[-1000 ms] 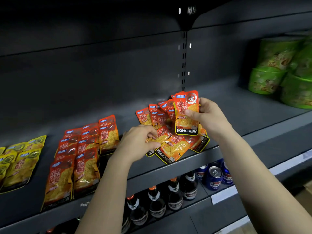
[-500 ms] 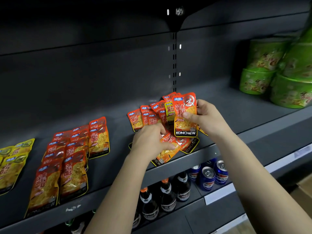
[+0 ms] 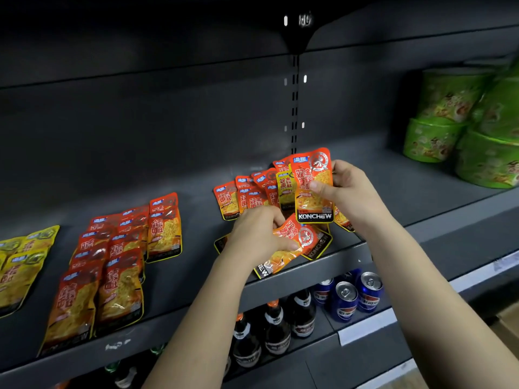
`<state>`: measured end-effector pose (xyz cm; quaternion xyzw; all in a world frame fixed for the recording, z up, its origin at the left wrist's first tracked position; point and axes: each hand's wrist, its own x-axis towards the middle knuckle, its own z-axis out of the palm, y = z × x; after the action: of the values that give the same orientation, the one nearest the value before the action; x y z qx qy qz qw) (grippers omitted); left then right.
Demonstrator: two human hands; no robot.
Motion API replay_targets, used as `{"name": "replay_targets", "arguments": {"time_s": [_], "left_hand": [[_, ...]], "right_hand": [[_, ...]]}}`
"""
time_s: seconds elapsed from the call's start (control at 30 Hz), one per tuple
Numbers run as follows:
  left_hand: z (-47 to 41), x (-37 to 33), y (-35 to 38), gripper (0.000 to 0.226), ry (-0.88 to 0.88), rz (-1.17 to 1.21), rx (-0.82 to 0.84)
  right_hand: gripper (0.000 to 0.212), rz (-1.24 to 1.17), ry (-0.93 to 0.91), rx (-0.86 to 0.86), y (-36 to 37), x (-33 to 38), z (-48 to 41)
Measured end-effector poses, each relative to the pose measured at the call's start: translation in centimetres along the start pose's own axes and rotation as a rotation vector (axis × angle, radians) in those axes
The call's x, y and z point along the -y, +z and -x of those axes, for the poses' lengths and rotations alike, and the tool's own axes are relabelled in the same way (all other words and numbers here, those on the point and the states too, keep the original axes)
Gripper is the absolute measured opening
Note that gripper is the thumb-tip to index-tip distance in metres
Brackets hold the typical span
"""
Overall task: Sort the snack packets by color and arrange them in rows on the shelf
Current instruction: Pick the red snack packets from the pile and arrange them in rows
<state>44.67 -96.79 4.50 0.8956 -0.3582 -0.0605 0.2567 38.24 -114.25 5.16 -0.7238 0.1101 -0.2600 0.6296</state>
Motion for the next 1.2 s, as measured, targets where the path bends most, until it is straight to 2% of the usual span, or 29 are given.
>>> {"name": "replay_targets", "arguments": {"time_s": [0.13,0.3,0.43,0.6,0.8,1.2], "left_hand": [[0.6,1.1,-1.3,0.035,-0.013,0.067,-0.011],[1.9,5.6,-5.4,0.032,-0.097,0.118,-0.153],[4.0,9.3,-8.7,0.027,-0.173,0.053,-0.276],[6.9,14.3,-11.6,0.034,-0.288,-0.060,-0.385],[9.6,18.0,-14.3,0.036,-0.348,-0.130,-0.431],[12.1,22.1,-15.8,0.033,-0.342,-0.128,-0.448]], "right_hand": [[0.020,-0.027,-0.018,0.003,0.7,0.9,-0.4],[0.019,-0.029,-0.035,0.080,3.1,1.6,-0.8],[0.022,-0.002,-0.051,0.157,7.0,1.5,-0.9],[0.022,0.035,-0.083,0.235,11.9,1.2,-1.2],[0.019,0.135,-0.067,0.276,16.5,0.9,-0.9],[0.009,0.259,-0.024,0.285,22.3,0.5,0.9]]}}
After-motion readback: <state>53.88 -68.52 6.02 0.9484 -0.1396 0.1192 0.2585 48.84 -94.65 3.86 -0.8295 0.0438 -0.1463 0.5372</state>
